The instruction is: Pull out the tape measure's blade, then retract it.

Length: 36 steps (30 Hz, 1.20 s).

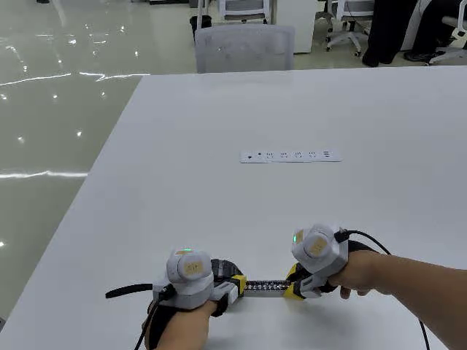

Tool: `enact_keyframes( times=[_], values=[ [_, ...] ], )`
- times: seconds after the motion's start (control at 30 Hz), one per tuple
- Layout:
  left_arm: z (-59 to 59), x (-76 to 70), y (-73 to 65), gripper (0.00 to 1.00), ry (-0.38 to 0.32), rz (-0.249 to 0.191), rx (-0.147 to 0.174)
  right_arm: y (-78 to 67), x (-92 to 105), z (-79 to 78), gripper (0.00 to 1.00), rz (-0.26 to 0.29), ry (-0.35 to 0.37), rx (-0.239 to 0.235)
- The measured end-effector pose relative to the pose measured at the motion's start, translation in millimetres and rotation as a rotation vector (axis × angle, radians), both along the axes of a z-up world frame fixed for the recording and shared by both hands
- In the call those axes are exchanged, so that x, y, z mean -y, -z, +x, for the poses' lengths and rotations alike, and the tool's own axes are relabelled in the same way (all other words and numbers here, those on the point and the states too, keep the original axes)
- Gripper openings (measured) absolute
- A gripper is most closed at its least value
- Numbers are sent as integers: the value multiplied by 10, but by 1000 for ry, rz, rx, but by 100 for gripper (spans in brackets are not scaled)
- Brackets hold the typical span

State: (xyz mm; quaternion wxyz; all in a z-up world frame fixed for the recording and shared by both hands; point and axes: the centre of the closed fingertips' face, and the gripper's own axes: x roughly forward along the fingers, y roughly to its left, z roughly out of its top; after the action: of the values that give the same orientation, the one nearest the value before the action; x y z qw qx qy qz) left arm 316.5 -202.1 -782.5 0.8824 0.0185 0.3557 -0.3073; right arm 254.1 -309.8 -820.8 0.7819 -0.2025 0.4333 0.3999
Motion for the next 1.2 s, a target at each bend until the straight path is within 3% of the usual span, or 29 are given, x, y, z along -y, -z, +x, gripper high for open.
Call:
enact_keyframes(
  times=[1.2],
  values=[
    [-19, 9, 1, 56, 13, -1, -8, -16, -302, 116, 14, 29, -15, -1]
  ],
)
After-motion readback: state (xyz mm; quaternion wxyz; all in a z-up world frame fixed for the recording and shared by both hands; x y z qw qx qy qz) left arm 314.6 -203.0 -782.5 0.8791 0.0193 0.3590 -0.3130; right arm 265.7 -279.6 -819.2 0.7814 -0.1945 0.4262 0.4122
